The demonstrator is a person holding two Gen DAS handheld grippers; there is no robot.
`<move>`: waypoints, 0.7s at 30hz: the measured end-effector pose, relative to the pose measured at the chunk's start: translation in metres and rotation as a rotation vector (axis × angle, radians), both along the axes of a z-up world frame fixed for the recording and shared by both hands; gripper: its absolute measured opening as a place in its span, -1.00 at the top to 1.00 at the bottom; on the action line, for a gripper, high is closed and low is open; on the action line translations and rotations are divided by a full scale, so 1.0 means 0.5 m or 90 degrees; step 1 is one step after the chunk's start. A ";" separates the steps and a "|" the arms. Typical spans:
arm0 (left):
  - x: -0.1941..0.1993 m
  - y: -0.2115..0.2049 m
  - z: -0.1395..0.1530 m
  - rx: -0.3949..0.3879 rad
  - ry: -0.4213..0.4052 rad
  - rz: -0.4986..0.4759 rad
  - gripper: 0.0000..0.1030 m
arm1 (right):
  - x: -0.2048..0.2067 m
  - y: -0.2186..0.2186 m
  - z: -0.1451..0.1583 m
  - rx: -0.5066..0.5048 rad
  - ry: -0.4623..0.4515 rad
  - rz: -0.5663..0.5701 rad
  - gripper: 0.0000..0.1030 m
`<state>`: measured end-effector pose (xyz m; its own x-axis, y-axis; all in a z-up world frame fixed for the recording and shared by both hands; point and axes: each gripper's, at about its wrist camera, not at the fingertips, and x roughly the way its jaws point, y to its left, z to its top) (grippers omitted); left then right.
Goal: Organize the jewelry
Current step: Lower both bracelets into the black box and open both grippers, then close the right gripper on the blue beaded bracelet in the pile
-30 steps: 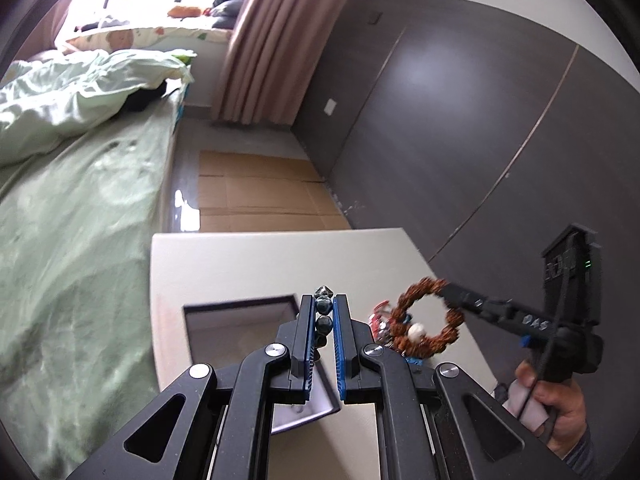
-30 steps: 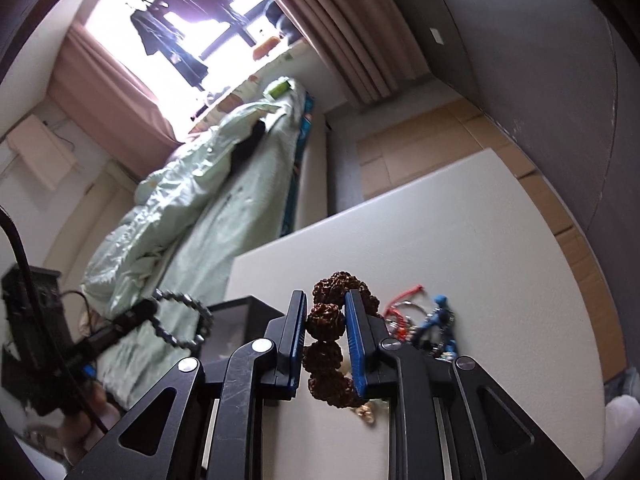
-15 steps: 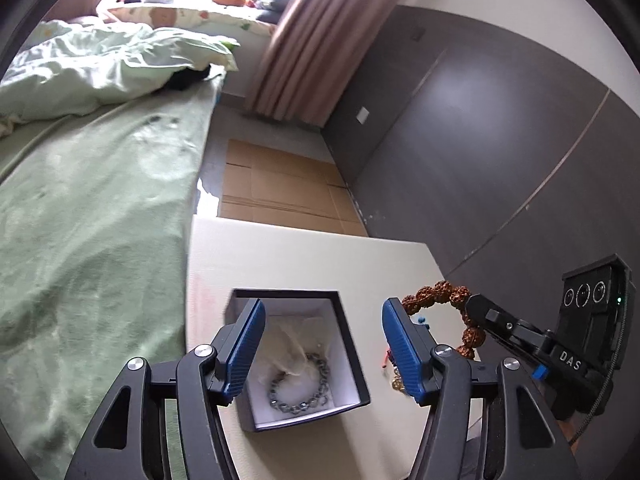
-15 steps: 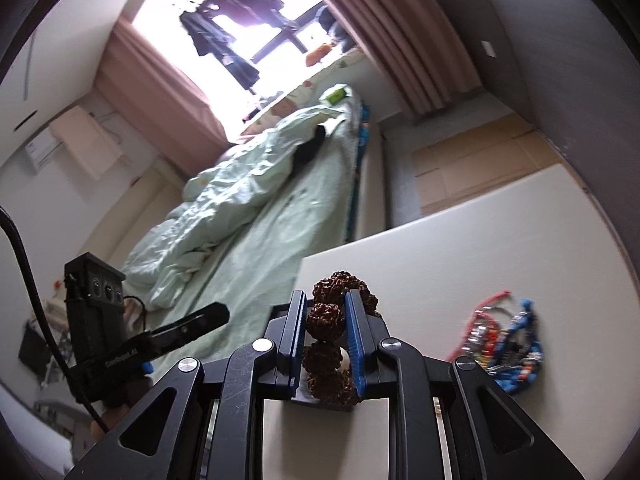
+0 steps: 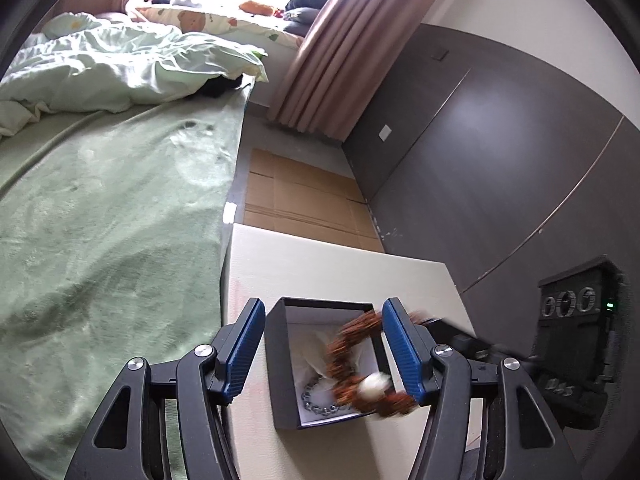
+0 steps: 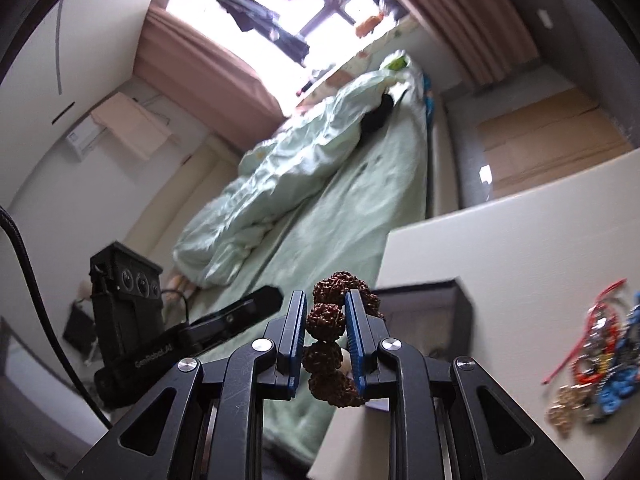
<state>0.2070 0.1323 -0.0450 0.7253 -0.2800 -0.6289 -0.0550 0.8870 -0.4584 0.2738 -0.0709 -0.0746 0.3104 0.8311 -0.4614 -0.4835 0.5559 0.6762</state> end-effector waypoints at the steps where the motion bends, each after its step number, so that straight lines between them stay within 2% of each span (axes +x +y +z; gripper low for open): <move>1: 0.000 0.001 0.000 -0.001 0.000 -0.001 -0.21 | 0.005 0.009 -0.010 -0.024 0.016 0.001 0.48; 2: 0.000 0.001 -0.001 -0.003 0.000 -0.001 -0.21 | 0.010 0.014 -0.020 -0.042 0.027 -0.002 0.36; 3: 0.000 0.001 -0.001 -0.004 0.001 -0.002 -0.21 | 0.012 0.011 -0.026 -0.053 0.031 -0.012 0.09; 4: -0.001 -0.001 -0.001 -0.004 0.001 -0.004 -0.22 | 0.014 0.003 -0.029 -0.065 0.029 -0.033 -0.04; 6: 0.001 -0.007 0.000 -0.003 -0.002 -0.008 -0.34 | 0.014 -0.021 -0.023 -0.076 0.023 -0.062 -0.07; 9: 0.003 -0.022 0.002 0.006 -0.009 -0.017 -0.49 | 0.013 -0.061 -0.014 -0.060 0.022 -0.081 -0.08; 17: 0.015 -0.072 0.007 0.022 -0.016 -0.062 -0.50 | -0.013 -0.176 0.011 -0.094 0.016 -0.150 -0.09; 21: 0.021 -0.100 0.005 0.031 -0.016 -0.085 -0.50 | -0.016 -0.208 0.013 -0.108 0.022 -0.168 -0.09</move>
